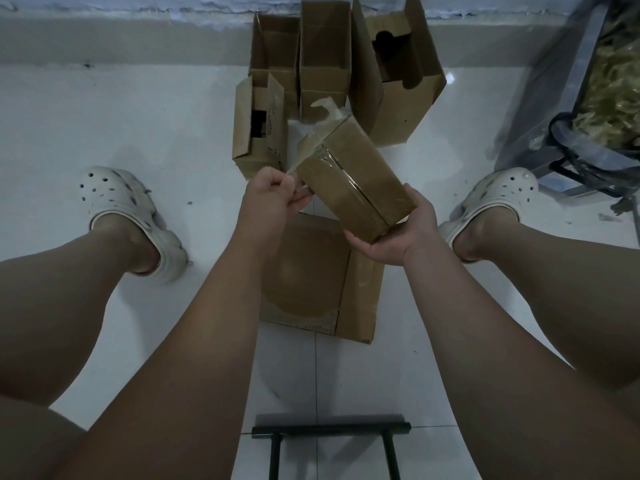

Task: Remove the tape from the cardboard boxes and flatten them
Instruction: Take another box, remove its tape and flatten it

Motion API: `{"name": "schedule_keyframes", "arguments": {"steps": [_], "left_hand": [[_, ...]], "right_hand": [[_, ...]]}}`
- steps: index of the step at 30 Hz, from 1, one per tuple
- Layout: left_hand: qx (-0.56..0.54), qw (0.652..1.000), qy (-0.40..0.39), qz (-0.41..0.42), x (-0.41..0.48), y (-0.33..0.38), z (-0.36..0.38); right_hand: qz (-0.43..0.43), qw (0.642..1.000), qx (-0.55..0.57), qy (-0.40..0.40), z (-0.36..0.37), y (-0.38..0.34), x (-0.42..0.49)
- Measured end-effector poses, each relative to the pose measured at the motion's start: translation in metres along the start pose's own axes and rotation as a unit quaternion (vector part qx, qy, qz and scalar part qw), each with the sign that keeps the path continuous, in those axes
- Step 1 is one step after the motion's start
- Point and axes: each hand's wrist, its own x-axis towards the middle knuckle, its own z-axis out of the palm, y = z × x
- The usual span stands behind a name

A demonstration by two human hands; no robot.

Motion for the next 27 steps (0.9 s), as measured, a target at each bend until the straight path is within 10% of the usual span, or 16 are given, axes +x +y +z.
{"name": "schedule_keyframes", "arguments": {"steps": [10, 16, 27], "left_hand": [[-0.036, 0.983, 0.159, -0.081, -0.001, 0.0, 0.009], [-0.105, 0.966, 0.106, -0.213, 0.005, 0.002, 0.007], [-0.253, 0.96, -0.01, -0.124, 0.009, 0.015, -0.001]], "right_hand": [[-0.019, 1.0, 0.001, 0.023, 0.014, 0.009, 0.0], [-0.099, 0.994, -0.002, 0.051, 0.015, 0.013, 0.0], [-0.033, 0.997, 0.06, 0.044, 0.016, 0.003, -0.007]]}}
